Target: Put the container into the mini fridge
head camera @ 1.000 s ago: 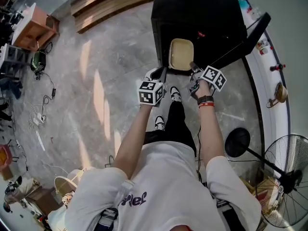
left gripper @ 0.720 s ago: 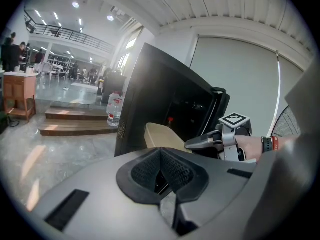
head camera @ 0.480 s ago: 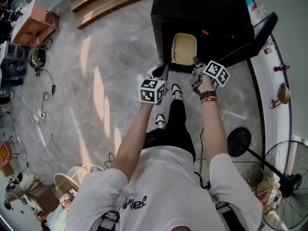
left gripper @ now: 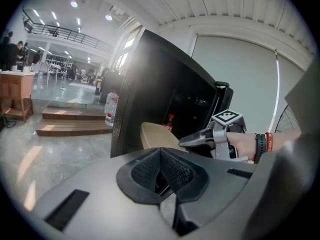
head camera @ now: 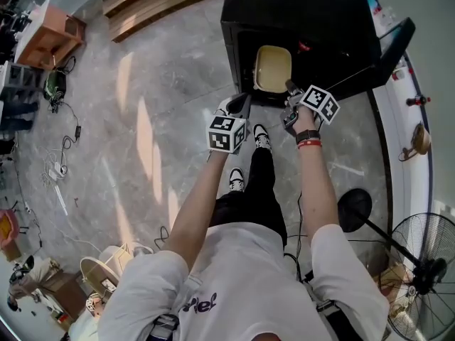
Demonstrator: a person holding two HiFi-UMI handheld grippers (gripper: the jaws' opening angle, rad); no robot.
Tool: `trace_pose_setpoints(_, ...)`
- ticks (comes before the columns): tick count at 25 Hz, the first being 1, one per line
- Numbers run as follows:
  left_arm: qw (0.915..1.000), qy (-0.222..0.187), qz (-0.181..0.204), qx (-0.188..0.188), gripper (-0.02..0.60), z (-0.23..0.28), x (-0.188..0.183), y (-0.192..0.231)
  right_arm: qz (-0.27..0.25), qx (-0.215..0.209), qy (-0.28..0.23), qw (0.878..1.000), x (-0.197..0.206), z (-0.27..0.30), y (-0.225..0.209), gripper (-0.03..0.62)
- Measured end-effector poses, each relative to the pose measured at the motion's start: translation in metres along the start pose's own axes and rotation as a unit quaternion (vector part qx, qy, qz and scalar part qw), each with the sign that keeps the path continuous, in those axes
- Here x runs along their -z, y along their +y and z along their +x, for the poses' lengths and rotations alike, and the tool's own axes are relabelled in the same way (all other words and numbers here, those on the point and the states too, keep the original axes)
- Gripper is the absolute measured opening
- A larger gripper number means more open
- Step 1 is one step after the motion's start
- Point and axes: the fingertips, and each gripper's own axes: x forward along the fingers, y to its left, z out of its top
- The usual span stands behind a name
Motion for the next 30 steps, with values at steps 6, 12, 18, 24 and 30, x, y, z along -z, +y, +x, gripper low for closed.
trace_pose_setpoints(6, 1.0, -0.002, 0.003, 0.002, 0.02, 0.009, 0.001, 0.006, -0.002, 0.002, -0.002, 1.0, -0.005, 0.016, -0.004, 0.052)
trace_pose_setpoints(12, 1.0, 0.0, 0.004, 0.003, 0.02, 0.019, 0.01, 0.009, 0.0, 0.002, -0.002, 1.0, -0.012, 0.032, -0.01, 0.052)
trace_pose_setpoints(18, 1.0, 0.004, 0.004, 0.003, 0.02, 0.026, 0.015, 0.015, -0.002, 0.007, -0.011, 1.0, -0.025, 0.049, -0.012, 0.052)
trace_pose_setpoints(24, 0.9999, 0.008, 0.009, 0.003, 0.02, 0.031, 0.014, 0.018, -0.009, 0.007, -0.017, 1.0, -0.036, 0.061, -0.01, 0.053)
trace_pose_setpoints(30, 0.9998, 0.017, 0.009, 0.002, 0.02, 0.04, 0.023, 0.024, -0.02, 0.004, -0.02, 1.0, -0.05, 0.082, -0.009, 0.052)
